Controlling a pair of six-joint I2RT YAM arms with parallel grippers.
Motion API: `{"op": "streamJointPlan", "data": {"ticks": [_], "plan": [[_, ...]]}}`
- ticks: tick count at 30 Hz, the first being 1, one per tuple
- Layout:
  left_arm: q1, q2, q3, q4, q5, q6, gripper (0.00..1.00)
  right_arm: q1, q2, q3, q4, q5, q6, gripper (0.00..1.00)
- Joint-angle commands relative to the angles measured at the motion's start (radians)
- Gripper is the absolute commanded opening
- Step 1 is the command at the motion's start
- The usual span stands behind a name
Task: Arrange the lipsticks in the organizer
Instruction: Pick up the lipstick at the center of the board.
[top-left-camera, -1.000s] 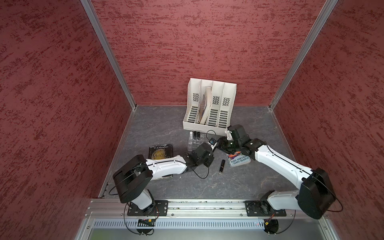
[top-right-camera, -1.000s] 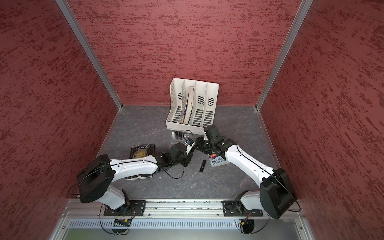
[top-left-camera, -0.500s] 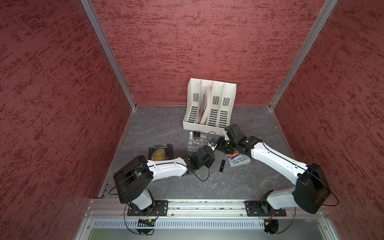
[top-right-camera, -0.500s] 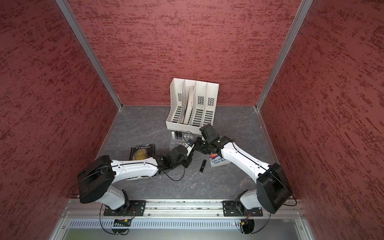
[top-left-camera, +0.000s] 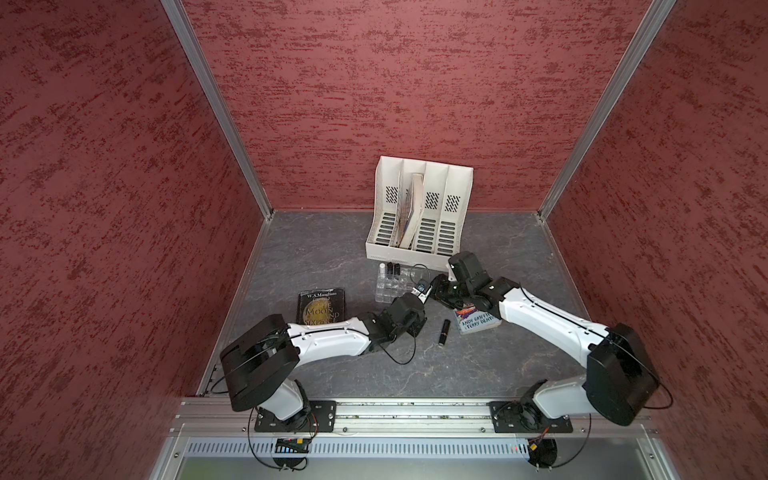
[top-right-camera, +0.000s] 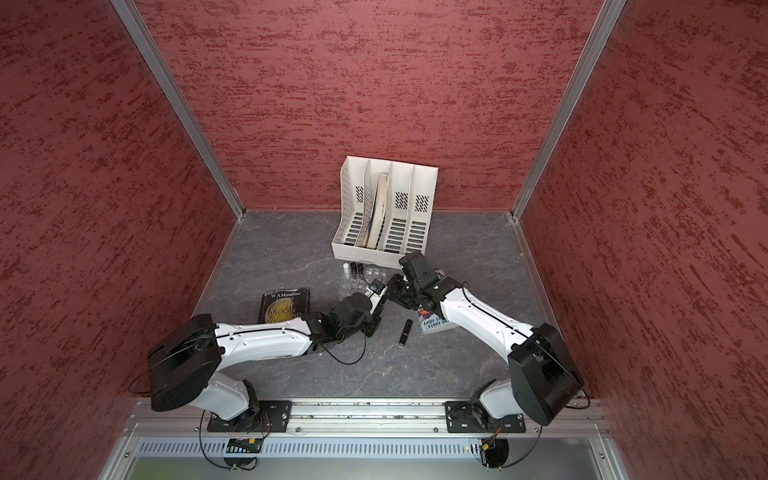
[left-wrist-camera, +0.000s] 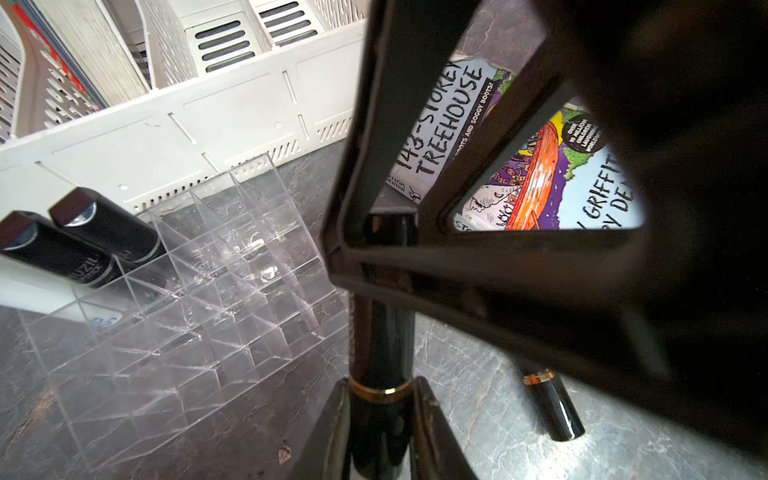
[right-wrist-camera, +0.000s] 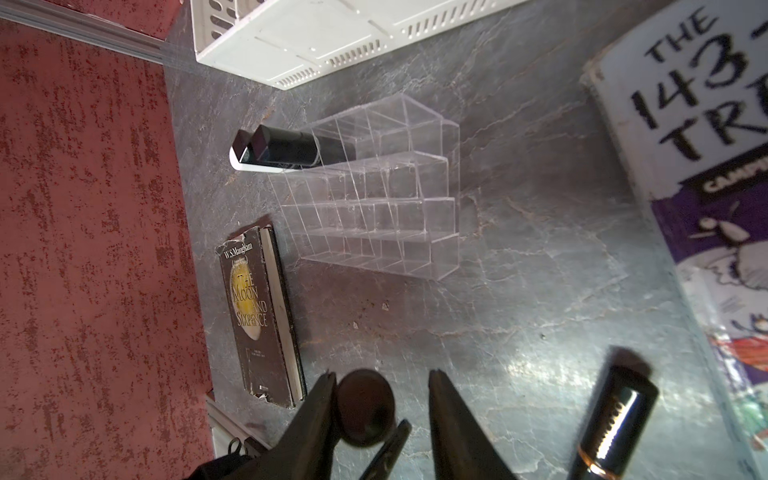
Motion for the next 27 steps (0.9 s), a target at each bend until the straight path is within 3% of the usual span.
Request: {"op": "streamJointPlan", "data": {"ticks": [1, 15, 18, 22, 25, 27], "plan": [[-0.004, -0.054, -0.016, 0.069, -0.012, 0.013, 0.2, -0.004, 0.002, 0.004, 0.051, 0.016, 0.021, 0.39], [0.002, -0.068, -0.013, 0.081, -0.009, -0.002, 0.25, -0.016, 0.02, -0.007, 0.098, -0.061, 0.053, 0.29], [0.002, -0.085, 0.0, 0.043, -0.002, -0.021, 0.32, -0.014, 0.023, -0.007, 0.099, -0.058, 0.039, 0.25], [0.009, -0.13, 0.017, -0.04, 0.04, -0.049, 0.5, -0.017, 0.023, -0.01, 0.131, -0.063, -0.03, 0.18], [0.067, -0.195, 0.023, -0.134, 0.195, -0.099, 0.62, -0.02, 0.01, -0.015, 0.169, -0.069, -0.147, 0.15], [0.171, -0.227, 0.017, -0.177, 0.414, -0.161, 0.67, -0.028, -0.002, -0.016, 0.189, -0.092, -0.249, 0.14]]}}
